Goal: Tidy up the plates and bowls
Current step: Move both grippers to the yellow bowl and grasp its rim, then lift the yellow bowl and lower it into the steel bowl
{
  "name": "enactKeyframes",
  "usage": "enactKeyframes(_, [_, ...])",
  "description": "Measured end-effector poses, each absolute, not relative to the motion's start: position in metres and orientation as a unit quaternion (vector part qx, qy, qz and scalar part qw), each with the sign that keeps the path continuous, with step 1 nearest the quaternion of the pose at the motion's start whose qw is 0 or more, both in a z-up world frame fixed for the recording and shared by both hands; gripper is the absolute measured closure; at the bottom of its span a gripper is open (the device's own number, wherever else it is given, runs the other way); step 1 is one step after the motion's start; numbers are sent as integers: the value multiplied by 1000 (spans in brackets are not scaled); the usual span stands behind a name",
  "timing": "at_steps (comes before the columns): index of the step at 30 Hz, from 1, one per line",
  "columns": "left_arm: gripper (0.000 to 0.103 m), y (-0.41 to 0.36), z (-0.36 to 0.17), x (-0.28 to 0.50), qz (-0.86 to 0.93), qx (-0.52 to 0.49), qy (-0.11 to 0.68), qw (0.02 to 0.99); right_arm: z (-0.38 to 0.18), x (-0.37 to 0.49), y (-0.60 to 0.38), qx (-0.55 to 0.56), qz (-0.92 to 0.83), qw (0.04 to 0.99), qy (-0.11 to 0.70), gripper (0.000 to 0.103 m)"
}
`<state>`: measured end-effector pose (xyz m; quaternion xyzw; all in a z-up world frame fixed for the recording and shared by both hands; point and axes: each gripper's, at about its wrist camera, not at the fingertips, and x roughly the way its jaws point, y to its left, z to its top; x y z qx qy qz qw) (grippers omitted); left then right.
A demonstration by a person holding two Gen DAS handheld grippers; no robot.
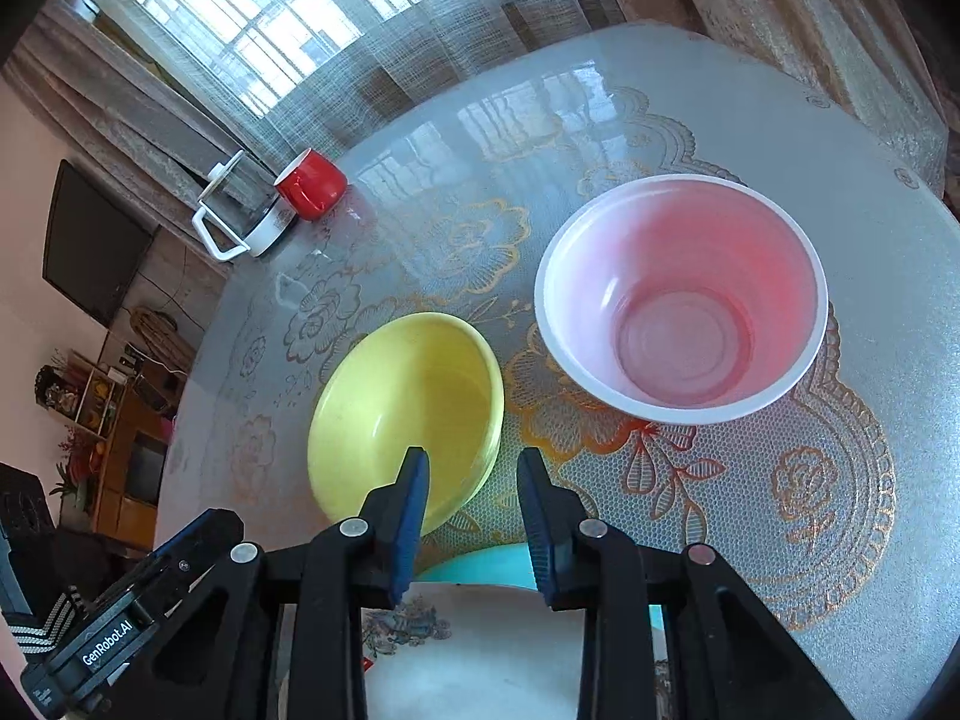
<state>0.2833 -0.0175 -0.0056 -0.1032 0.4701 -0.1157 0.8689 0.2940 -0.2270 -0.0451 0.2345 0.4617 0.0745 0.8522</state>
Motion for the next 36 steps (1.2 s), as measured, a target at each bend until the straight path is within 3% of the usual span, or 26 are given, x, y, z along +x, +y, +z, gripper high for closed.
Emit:
enactKeyframes(6, [61, -25, -22, 310, -114, -139, 503, 845, -58, 300, -230, 240, 71, 845, 472, 77])
enactKeyframes(11, [88, -42, -26, 315, -130, -121, 495, 851, -60, 303, -226, 234, 78, 845, 475, 84])
enactKeyframes(13, [91, -47, -23, 312, -144, -111, 490, 853, -59, 303, -222, 229, 86, 845, 475, 88])
enactKeyframes(19, [91, -55, -9, 294, -151, -77, 459, 872, -48, 298, -211, 216, 104, 854, 462, 87])
enactKeyframes(22, [91, -38, -8, 296, -136, -109, 460, 871, -49, 300, -207, 199, 90, 855, 470, 87])
enactKeyframes(24, [84, -26, -8, 300, -120, -125, 462, 870, -53, 300, -211, 210, 91, 851, 472, 87])
enactKeyframes(26, [66, -16, -11, 306, -115, -149, 472, 861, -56, 300, -214, 216, 90, 849, 474, 87])
enactKeyframes(29, [63, -13, -17, 311, -117, -156, 476, 858, -57, 300, -218, 226, 90, 846, 474, 85])
enactKeyframes(34, [65, -27, -28, 314, -132, -143, 486, 852, -59, 303, -220, 228, 90, 844, 477, 85])
enactKeyframes(36, [84, -37, -30, 312, -144, -116, 487, 853, -59, 304, -218, 226, 90, 845, 477, 85])
